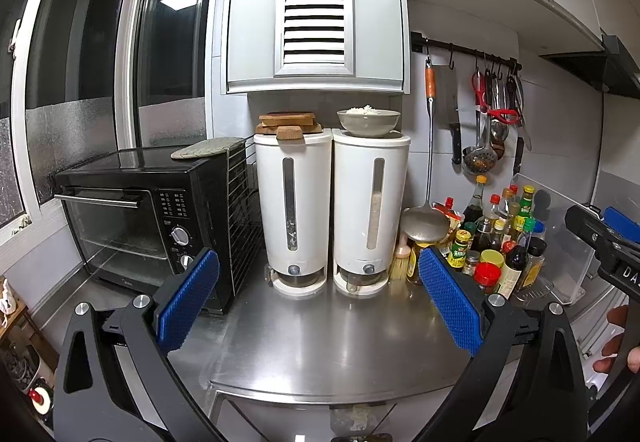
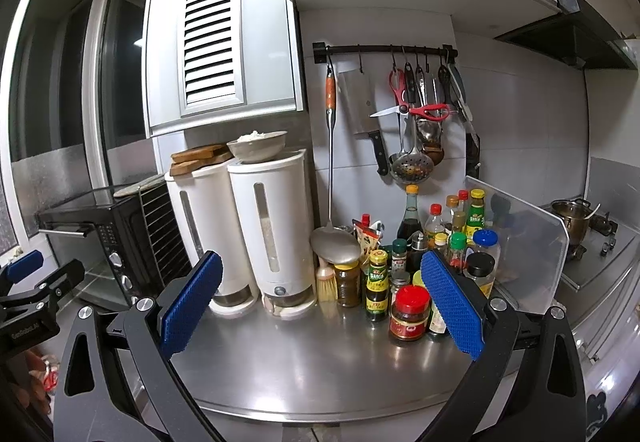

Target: Collect trash

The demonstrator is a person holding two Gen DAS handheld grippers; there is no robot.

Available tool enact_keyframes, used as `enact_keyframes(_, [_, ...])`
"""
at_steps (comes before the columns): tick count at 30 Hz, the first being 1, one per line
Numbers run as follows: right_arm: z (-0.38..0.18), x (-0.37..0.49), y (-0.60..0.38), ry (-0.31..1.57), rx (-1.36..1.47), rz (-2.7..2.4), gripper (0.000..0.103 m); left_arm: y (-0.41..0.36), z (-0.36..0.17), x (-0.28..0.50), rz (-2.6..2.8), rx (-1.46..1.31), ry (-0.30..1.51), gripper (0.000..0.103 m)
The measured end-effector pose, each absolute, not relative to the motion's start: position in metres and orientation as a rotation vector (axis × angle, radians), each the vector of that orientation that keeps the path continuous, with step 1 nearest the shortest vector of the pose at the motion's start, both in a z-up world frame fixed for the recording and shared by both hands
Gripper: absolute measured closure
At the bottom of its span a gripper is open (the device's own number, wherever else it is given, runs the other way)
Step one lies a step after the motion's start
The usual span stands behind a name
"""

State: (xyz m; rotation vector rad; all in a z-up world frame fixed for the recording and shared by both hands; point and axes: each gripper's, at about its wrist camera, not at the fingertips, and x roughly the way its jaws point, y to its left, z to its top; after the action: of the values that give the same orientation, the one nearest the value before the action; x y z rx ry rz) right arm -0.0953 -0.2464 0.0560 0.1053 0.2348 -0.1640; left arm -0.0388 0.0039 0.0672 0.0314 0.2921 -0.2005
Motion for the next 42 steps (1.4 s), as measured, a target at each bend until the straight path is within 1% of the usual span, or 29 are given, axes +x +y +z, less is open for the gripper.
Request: enact_keyframes(42, [0.049,-0.083,-0.254,0.238,0.131,-0.167,0.003,-0.002,0.068,-0.030,-0.209,0.027,0.282,0.008])
